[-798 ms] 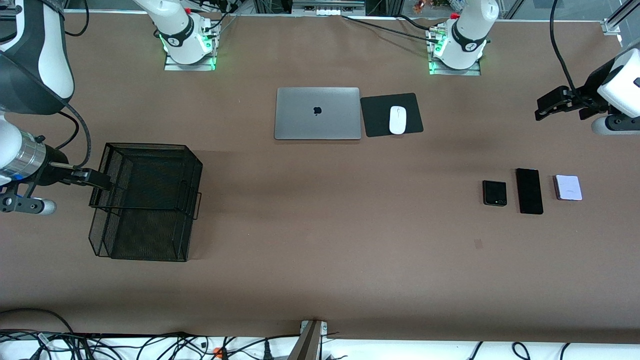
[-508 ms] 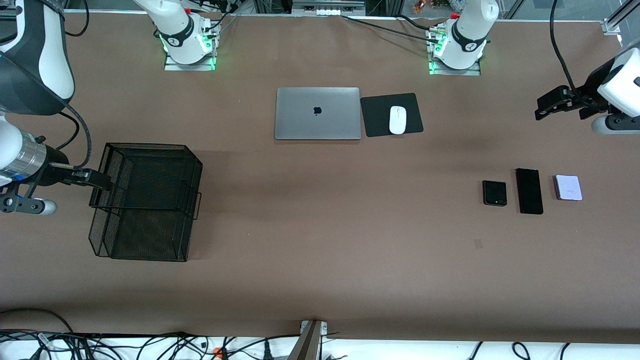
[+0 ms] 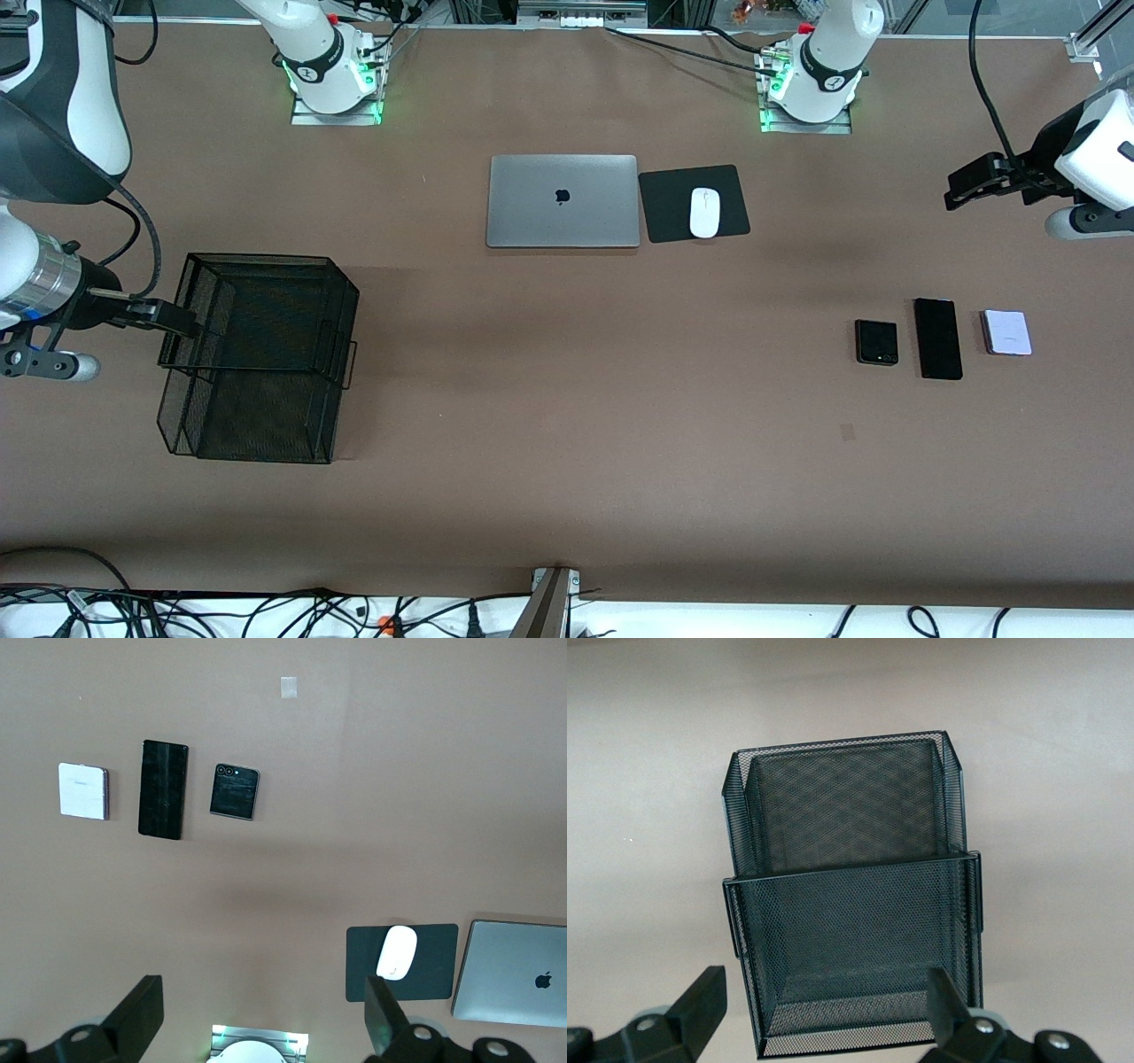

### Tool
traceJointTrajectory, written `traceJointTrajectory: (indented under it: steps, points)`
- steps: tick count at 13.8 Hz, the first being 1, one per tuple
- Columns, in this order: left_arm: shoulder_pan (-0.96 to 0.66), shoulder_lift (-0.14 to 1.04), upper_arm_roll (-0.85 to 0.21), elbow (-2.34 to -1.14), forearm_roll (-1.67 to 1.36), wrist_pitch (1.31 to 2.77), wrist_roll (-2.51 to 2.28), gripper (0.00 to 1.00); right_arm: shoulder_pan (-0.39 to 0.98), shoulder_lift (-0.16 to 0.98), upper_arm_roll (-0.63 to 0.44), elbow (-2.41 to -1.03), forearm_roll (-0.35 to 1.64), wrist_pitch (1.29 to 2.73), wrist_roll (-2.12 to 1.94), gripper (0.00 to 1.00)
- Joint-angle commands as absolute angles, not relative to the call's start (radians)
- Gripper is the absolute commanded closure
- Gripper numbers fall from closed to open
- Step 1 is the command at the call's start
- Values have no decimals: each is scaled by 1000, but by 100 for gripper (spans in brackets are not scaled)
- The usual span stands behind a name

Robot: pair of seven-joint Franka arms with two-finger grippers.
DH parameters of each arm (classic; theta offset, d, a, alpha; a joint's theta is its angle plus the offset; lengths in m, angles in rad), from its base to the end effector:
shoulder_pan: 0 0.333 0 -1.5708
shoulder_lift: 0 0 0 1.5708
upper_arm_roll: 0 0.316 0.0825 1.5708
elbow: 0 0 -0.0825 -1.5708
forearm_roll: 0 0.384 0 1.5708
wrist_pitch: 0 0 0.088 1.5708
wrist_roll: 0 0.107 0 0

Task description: Place phones with both arms

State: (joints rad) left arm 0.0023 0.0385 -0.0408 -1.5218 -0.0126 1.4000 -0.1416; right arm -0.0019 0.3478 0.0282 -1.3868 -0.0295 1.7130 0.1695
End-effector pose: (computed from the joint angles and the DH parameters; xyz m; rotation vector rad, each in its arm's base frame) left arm 0.5471 -0.0221 0.6125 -3.1270 -0.1594 0.2524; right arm 0.6631 0.0118 0.5120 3.1122 -0.2187 -0.0304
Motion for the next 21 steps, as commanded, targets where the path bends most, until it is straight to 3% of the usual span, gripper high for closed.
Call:
traceJointTrajectory:
  steps: [1,10,15,21]
  points:
    - [-3,52,-35,-1529,-17,1401,-129,0,-14,350,35,-1368,8,1694,158,0]
    - [60,190,-28,-1598,78,1581,81,0,-9,350,38,-1370,12,1694,161,0]
    - [92,209,-28,-1865,78,1978,83,0,-9,348,37,-1371,26,1692,160,0]
    - [113,337,-28,-2008,103,2320,127,0,-9,348,37,-1371,26,1694,160,0]
